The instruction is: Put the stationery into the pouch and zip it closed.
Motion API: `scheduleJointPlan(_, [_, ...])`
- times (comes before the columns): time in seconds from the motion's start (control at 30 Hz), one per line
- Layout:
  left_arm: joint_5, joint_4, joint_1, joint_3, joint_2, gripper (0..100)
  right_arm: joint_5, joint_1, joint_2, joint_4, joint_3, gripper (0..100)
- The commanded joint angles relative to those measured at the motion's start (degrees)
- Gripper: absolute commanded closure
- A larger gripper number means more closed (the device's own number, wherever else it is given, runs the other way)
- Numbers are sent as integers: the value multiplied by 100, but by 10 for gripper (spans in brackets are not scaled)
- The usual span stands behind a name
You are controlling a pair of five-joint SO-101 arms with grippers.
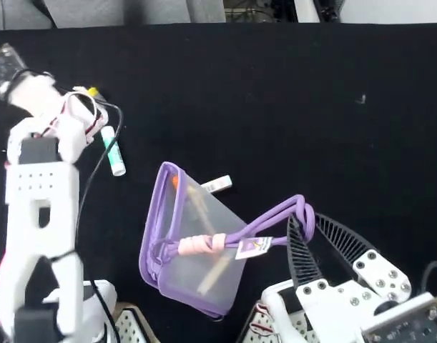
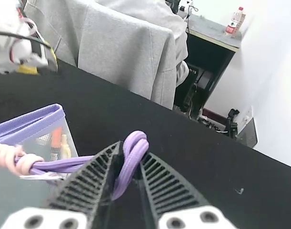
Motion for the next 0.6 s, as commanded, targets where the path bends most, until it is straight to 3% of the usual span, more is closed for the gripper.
scheduleJointPlan(0.0, [-607,-132,251,-215,554,850,-44,70,66,167,31,987])
scheduleJointPlan(0.17, [-1618,-97,1051,-215,1319,851,-44,70,75,158,22,987])
scheduleJointPlan(0.33, [-2180,-70,1789,-207,1714,852,-44,70,75,167,48,987])
scheduleJointPlan(0.57, [-3095,721,2958,-215,1855,852,-44,123,382,176,31,987])
